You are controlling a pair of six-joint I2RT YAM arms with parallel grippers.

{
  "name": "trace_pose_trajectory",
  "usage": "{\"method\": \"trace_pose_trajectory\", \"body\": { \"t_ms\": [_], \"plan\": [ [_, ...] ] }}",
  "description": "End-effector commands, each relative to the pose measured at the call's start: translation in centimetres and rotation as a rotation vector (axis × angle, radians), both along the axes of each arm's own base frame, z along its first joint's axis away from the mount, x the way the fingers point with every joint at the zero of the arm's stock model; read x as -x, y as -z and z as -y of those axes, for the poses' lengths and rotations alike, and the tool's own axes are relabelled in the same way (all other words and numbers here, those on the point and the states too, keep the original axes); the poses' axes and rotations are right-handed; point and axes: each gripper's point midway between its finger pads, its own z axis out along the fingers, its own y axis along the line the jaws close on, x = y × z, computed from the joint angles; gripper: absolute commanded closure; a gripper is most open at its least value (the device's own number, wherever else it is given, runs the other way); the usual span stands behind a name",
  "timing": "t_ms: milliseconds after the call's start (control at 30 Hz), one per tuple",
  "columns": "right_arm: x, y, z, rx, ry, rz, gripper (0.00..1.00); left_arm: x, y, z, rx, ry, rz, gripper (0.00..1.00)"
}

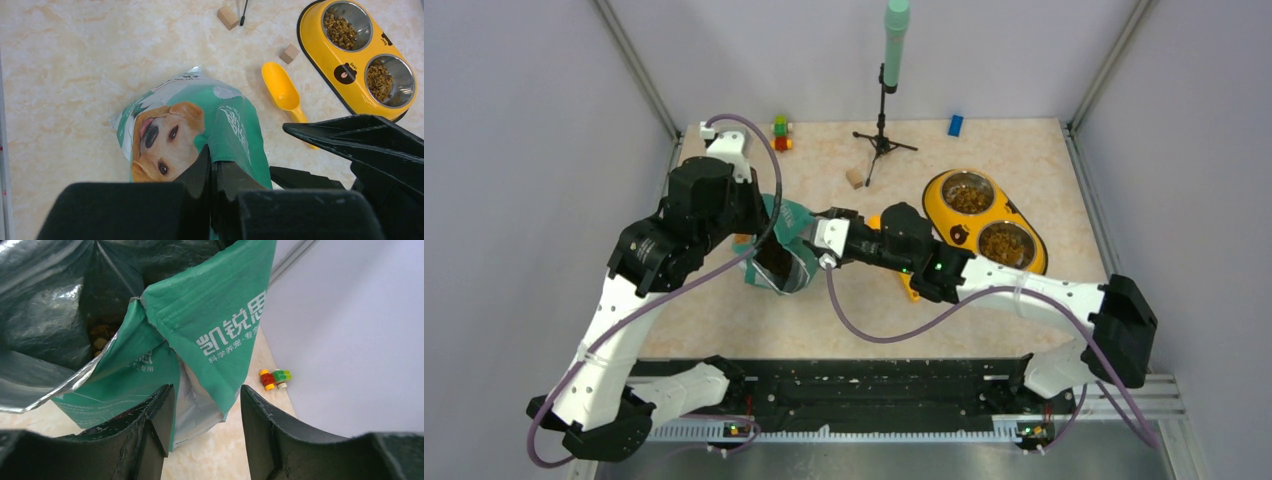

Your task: Serve the pet food

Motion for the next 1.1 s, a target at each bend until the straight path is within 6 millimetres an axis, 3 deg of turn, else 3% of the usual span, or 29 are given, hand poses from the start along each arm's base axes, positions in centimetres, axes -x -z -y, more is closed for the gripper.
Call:
{"method": "trace_pose_trajectory", "body": {
  "t_ms": [0, 133, 267, 467, 533, 667, 700, 733, 900, 1067],
  "plan": [
    [-0.3, -2.7, -2.0, -0.032, -0.038, 0.132, 0.47, -1.4, -10.4, 0.3, 0.213, -0.028, 0.341, 1.00],
    [-0.7, -2.7, -3.0, -0.028, -0.048, 0.177, 0.47, -1.6, -10.0, 0.5, 0.219, -0.028, 0.327, 1.00],
    [-0.9, -3.7, -3.9, -0.053, -0.066, 0.197, 0.73, -1.8, -9.5, 0.8, 0.226, -0.023, 0.309, 1.00],
    [-1.2, -4.0, -4.5, -0.069, -0.066, 0.229, 0.67, -1.6, -9.5, 0.5, 0.214, -0.029, 0.302, 1.00],
    [-1.2, -4.0, -4.8, -0.068, -0.074, 0.230, 0.69, -1.7, -9.4, 0.4, 0.212, -0.030, 0.301, 1.00],
    [-1.4, -4.3, -5.2, -0.075, -0.073, 0.216, 0.88, -1.9, -9.3, 0.5, 0.208, -0.029, 0.295, 1.00],
    [-1.9, -4.4, -5.1, -0.076, -0.043, 0.198, 0.98, -2.0, -9.2, 0.5, 0.203, -0.028, 0.288, 1.00],
    [-2.5, -4.5, -5.0, -0.076, -0.008, 0.175, 1.00, -2.1, -9.0, 0.5, 0.197, -0.030, 0.279, 1.00],
    [-4.1, -5.0, -4.1, -0.115, 0.100, 0.056, 1.00, -2.9, -7.6, 0.2, 0.151, -0.053, 0.232, 1.00],
    [-6.5, -7.3, -1.7, -0.294, 0.234, -0.085, 1.00, -3.9, -6.8, -0.8, 0.116, -0.084, 0.204, 1.00]
  ]
}}
